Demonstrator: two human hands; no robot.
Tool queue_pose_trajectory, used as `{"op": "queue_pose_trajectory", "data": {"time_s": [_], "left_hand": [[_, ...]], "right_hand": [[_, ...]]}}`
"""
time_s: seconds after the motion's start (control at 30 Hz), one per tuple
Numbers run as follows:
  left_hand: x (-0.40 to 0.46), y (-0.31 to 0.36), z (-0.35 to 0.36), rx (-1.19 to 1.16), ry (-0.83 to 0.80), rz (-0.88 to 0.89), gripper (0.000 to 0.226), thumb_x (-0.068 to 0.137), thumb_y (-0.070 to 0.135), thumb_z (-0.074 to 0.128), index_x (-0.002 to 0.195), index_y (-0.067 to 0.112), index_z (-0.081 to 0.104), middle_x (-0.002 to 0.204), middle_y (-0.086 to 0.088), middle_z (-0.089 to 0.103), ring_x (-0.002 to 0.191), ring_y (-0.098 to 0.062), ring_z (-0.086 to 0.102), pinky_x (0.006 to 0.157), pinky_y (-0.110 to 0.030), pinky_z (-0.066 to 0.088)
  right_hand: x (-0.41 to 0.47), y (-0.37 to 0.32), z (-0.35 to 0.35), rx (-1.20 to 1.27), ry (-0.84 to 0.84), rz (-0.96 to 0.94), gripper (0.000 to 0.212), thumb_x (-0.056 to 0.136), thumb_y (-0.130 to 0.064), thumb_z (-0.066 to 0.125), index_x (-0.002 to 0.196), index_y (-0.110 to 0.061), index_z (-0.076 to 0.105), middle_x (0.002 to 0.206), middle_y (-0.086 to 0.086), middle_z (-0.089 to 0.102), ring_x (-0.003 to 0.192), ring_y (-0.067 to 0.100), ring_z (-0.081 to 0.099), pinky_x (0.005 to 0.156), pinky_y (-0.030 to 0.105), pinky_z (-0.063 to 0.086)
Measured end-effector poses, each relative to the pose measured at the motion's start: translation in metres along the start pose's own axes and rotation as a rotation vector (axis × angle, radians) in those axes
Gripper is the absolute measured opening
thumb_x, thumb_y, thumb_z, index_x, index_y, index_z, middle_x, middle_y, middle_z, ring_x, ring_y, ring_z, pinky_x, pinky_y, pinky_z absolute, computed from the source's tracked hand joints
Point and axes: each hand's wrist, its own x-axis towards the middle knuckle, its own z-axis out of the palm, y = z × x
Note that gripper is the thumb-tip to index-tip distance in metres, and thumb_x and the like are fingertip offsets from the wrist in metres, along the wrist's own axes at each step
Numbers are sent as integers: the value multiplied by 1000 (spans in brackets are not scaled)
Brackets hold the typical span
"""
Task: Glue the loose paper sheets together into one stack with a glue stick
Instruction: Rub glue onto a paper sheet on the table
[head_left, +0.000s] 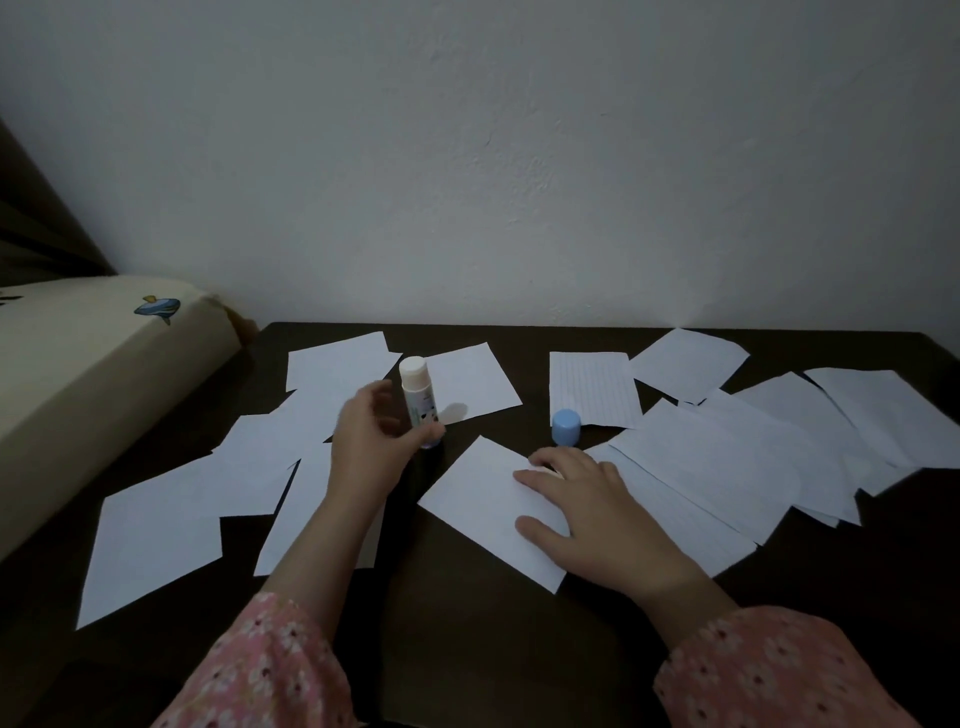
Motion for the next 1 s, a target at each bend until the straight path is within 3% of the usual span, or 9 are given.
{"op": "queue_pose_trajectory", "data": {"time_s": [0.1, 0.17, 0.23, 0.33, 0.4, 0.5, 0.6, 0.77, 1.0], "left_hand": [[-10, 8, -5, -14, 223, 185, 64, 72, 40, 79, 126, 22, 50, 122, -2, 49, 98, -13, 53, 74, -21, 47], [-21, 17, -6, 0, 202, 351, 45, 77, 38, 75, 115, 23, 54, 108, 3, 54, 89, -8, 53, 70, -16, 44], [-30, 21, -4, 76, -22, 468, 32, 81, 37, 72, 109, 29, 58, 99, 12, 58, 88, -2, 55, 73, -17, 47], [-40, 20, 7, 236, -420, 481, 41, 85, 38, 67, 125, 37, 56, 129, 25, 52, 119, 6, 45, 104, -27, 42], [-44, 20, 13, 301, -578, 406, 51, 86, 39, 65, 134, 41, 47, 144, 27, 38, 132, 2, 34, 110, -30, 32], [-44, 17, 18, 430, -700, 305, 60, 83, 50, 64, 138, 43, 42, 147, 27, 33, 139, -11, 29, 113, -46, 31], [-45, 14, 14, 539, -689, 241, 63, 81, 59, 60, 139, 40, 43, 149, 26, 31, 141, -19, 29, 112, -52, 30], [-56, 23, 9, 640, -532, 215, 58, 88, 53, 57, 139, 27, 47, 151, 14, 34, 137, -13, 35, 114, -43, 28], [-65, 25, 9, 639, -480, 183, 58, 88, 54, 56, 137, 24, 50, 150, 9, 37, 137, -14, 34, 112, -42, 30]], "right_hand": [[-5, 2, -2, 79, 44, -34, 50, 93, -53, 46, 142, -40, 38, 150, -17, 24, 137, 6, 22, 114, 33, 25], [-6, 5, -5, 127, 124, -38, 45, 94, -49, 48, 138, -39, 45, 144, -17, 33, 131, 3, 31, 108, 27, 31], [-9, 11, -11, 105, 224, 8, 37, 97, -39, 48, 134, -35, 49, 136, -14, 42, 122, 2, 39, 103, 23, 35], [-17, 27, -22, -20, 267, 149, 37, 98, -33, 45, 134, -32, 48, 135, -10, 46, 122, 7, 41, 101, 26, 33], [-23, 37, -26, -102, 199, 241, 42, 97, -41, 44, 138, -32, 44, 139, -9, 43, 127, 11, 37, 103, 31, 30], [-30, 41, -25, -146, 106, 298, 52, 95, -52, 42, 142, -32, 41, 144, -10, 38, 132, 13, 30, 106, 37, 26], [-34, 40, -22, -167, 97, 303, 52, 95, -54, 39, 143, -33, 39, 147, -12, 34, 136, 13, 24, 108, 39, 23], [-39, 39, -20, -155, 91, 344, 51, 94, -58, 39, 141, -38, 40, 154, -14, 27, 143, 16, 14, 113, 47, 14], [-41, 30, -20, -108, 132, 386, 50, 94, -53, 44, 141, -37, 39, 150, -13, 36, 139, 16, 23, 110, 43, 19]]}}
